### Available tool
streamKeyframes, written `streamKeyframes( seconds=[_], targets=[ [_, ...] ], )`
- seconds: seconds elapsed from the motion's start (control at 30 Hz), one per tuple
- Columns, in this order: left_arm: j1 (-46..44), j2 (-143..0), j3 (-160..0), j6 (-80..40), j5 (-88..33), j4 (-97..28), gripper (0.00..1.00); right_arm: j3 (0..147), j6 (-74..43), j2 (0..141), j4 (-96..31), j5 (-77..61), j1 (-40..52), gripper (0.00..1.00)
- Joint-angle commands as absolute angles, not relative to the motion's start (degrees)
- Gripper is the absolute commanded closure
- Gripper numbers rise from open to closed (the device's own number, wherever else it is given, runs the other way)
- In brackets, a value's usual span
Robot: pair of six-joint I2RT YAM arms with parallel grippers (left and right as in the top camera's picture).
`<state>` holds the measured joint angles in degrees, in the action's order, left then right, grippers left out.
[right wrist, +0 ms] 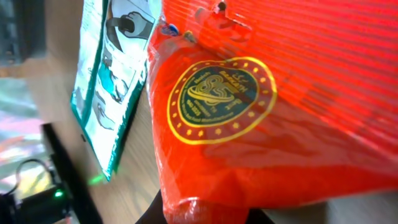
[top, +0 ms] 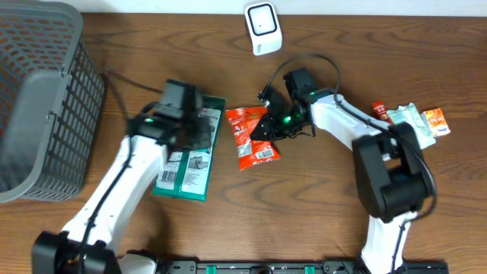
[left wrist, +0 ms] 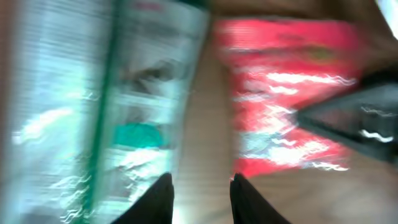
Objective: Scan the item barcode
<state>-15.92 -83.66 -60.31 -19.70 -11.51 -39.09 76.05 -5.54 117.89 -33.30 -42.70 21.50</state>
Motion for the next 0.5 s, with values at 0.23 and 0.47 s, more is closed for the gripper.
streamKeyframes(
  seconds=[0.23, 0.47],
  targets=[
    [-3.4, -88.5, -57.6, -24.9, 6.7, -45.8, 0.80, 76.0, -5.5, 109.3, -38.2, -30.3, 21.4, 0.99],
    [-2.5, -95.4, -56.4, -26.9, 4.5, -44.9, 0.81, 76.0, -5.5, 109.3, -38.2, -30.3, 21.4, 0.99]
  ],
)
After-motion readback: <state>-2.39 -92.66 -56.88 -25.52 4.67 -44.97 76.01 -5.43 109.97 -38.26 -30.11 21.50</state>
